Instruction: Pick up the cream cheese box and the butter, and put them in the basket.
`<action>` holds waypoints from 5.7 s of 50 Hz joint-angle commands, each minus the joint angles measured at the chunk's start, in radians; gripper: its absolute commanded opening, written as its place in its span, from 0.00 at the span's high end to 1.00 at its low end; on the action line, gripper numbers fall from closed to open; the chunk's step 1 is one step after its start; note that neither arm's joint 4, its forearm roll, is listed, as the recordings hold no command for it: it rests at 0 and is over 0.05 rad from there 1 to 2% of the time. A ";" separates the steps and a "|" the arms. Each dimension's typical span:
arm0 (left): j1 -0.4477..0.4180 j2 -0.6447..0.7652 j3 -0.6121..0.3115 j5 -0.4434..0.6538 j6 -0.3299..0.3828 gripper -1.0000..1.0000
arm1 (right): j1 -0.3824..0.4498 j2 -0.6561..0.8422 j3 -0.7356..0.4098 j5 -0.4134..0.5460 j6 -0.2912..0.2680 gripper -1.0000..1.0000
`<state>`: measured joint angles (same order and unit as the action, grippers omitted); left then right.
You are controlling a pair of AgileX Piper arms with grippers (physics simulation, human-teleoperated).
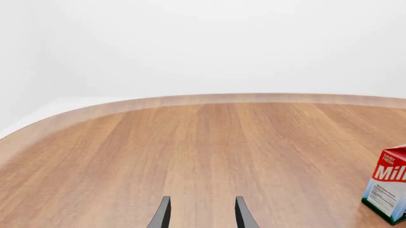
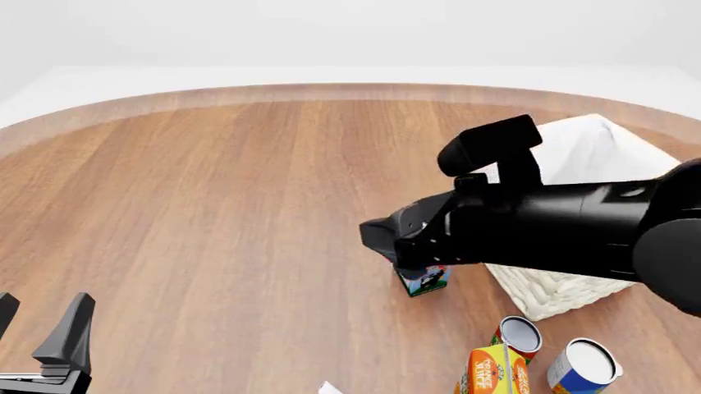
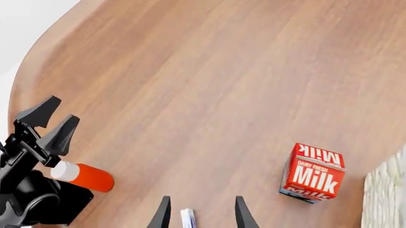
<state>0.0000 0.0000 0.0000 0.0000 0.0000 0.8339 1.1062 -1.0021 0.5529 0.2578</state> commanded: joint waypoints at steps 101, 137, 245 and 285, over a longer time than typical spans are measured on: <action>0.000 0.000 0.000 0.000 0.000 0.00 | 0.166 0.416 0.301 -0.387 0.225 0.00; 0.000 0.000 0.000 0.000 0.000 0.00 | 0.211 0.499 0.336 -0.466 0.286 0.00; 0.000 0.000 0.000 0.000 0.000 0.00 | 0.179 0.471 0.268 -0.393 0.227 1.00; 0.000 0.000 0.000 0.000 0.000 0.00 | 0.028 0.201 -0.087 -0.013 -0.050 1.00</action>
<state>0.0000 0.0000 0.0000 0.0000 0.0000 0.8918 1.3501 -1.0191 0.4899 0.2514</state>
